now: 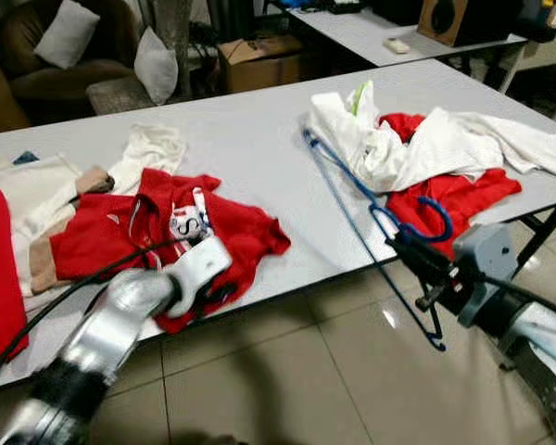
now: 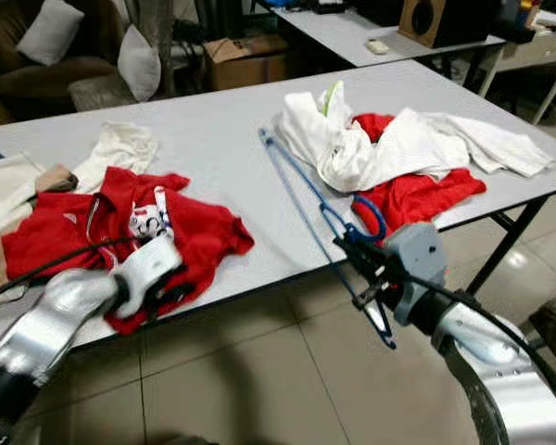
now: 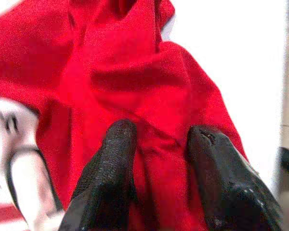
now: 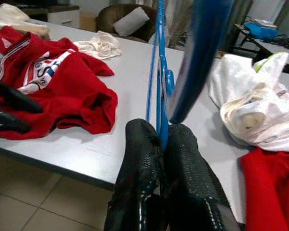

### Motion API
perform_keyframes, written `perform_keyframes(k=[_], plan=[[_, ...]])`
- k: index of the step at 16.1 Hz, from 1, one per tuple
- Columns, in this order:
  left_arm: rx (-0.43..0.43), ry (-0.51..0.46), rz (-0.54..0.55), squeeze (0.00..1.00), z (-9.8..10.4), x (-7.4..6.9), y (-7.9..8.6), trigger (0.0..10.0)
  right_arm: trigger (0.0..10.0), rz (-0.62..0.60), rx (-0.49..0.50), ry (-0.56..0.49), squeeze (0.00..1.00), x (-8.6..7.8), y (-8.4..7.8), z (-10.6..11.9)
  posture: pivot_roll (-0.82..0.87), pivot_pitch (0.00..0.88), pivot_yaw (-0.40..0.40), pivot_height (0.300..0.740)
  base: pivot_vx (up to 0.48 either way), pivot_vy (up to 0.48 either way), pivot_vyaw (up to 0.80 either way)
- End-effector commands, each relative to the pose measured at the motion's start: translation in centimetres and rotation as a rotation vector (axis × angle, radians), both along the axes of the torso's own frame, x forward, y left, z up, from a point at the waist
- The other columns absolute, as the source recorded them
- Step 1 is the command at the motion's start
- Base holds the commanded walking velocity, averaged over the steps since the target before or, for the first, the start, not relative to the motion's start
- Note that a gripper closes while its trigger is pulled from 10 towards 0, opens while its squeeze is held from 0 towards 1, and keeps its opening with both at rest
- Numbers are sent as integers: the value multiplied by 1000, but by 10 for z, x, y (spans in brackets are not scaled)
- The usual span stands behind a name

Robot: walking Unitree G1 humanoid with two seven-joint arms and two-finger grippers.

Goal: Hang hanger

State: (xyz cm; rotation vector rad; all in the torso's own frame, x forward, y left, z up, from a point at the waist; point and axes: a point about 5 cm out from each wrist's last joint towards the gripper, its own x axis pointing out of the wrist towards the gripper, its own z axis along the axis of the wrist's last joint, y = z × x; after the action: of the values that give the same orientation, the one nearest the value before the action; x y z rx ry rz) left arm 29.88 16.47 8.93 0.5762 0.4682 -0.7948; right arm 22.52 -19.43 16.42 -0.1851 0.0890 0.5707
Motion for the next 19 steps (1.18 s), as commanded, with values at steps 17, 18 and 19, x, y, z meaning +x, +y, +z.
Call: perform_keyframes(k=[17,18,19], plan=[[-49,-36,159,0,24,-24,74,10000,10000,-219,137,1,0,-17,-43,-1,-105,0,77,740,0,0,0],[-208,-97,134,0,44,-22,58,10000,10000,-218,128,20,0,-16,-40,-6,-108,0,71,740,0,0,0],[-295,-142,118,0,54,-24,47,10000,10000,-215,133,24,0,-16,-38,-6,-107,0,74,740,0,0,0]])
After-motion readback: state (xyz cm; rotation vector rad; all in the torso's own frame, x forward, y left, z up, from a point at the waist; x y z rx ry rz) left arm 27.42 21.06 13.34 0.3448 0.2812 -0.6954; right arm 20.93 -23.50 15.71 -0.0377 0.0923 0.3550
